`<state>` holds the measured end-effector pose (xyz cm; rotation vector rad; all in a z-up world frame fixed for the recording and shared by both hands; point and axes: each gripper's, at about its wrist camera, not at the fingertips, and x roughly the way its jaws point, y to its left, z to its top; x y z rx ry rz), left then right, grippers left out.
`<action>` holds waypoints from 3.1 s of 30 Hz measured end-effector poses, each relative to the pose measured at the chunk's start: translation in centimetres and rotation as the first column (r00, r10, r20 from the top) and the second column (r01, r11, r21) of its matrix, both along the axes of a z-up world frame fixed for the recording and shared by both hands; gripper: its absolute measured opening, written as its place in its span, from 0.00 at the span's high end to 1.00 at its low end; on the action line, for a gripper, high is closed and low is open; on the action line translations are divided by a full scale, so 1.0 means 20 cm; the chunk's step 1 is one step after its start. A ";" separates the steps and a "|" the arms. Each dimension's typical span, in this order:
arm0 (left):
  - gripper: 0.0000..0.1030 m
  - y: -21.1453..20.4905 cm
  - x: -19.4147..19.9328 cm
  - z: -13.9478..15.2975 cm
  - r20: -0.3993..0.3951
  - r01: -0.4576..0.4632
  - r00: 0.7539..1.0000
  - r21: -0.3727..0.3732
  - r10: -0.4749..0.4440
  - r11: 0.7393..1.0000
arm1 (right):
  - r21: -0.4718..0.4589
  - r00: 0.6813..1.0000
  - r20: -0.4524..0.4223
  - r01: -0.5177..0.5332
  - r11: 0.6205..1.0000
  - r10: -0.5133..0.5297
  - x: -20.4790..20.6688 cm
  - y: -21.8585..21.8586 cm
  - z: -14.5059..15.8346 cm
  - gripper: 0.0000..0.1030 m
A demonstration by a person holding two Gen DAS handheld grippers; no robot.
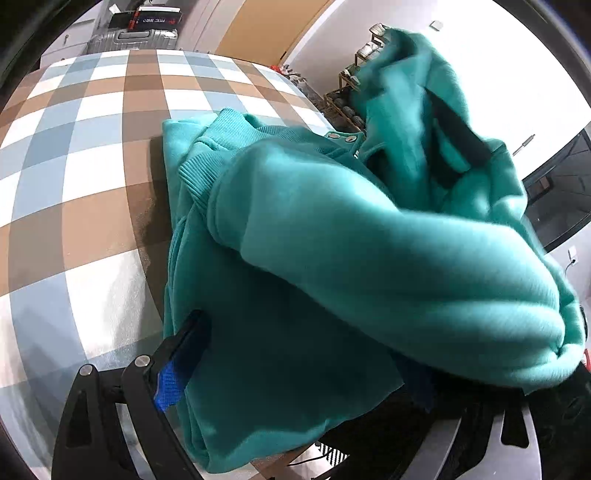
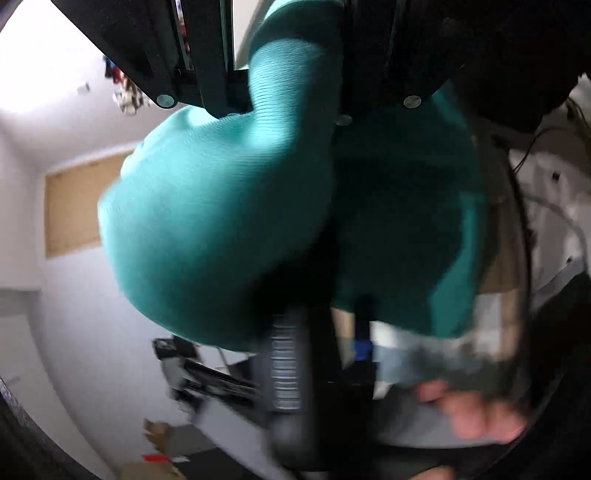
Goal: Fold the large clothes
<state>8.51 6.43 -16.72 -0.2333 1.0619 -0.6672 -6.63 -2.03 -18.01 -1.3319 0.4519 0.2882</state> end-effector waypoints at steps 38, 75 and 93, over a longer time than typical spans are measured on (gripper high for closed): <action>0.11 -0.65 0.34 0.51 -0.048 0.197 0.980 0.158 -0.191 0.968 | 0.492 0.964 -0.220 0.240 0.837 -0.147 0.04 0.16 0.04 0.47; 0.69 -0.43 0.40 0.37 -0.060 0.268 0.963 0.199 -0.262 0.943 | 0.783 0.775 -0.615 0.621 -0.002 0.146 0.83 -0.91 0.66 0.32; 0.71 0.04 0.41 0.12 -0.140 0.110 0.984 0.009 -0.108 0.994 | 0.426 0.476 -0.876 0.836 0.346 -0.071 1.31 -0.27 0.32 0.49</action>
